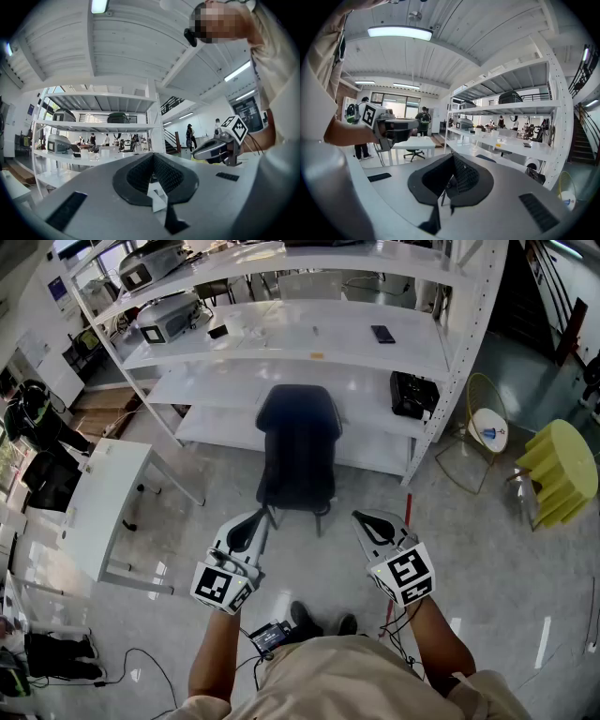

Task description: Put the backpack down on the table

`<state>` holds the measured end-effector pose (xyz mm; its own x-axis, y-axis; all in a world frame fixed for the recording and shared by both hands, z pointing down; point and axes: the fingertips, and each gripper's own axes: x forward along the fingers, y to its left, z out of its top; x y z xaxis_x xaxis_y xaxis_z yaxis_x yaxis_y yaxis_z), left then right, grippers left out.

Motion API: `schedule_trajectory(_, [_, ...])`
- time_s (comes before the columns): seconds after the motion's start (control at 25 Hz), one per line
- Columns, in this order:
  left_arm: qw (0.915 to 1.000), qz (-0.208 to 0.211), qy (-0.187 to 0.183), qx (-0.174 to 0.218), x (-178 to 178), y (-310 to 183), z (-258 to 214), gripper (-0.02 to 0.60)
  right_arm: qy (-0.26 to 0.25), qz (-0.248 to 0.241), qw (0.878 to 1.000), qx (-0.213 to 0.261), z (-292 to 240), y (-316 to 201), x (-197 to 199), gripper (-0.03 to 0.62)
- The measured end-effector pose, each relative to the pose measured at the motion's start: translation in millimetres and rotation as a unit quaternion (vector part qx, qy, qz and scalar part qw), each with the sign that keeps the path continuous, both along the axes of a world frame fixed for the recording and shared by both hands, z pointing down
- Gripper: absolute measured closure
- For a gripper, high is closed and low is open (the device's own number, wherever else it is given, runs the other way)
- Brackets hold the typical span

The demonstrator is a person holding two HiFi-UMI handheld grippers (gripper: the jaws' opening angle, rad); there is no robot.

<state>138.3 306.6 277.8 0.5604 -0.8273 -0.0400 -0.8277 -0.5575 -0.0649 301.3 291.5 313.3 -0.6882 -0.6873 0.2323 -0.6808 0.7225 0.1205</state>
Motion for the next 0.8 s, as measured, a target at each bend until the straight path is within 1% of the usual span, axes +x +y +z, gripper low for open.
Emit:
schedule_trajectory(0.48, [1.0, 0.004, 0.005, -0.006, -17, -15, 7, 0.568, 0.0, 0.011, 1.0, -0.003, 4, -15, -15, 0.569])
schedule_trajectory(0.8, [0.9998, 0.011, 0.008, -0.014, -34, -32, 16, 0.568, -0.021, 0.024, 0.999, -0.007, 7, -32, -30, 0.568])
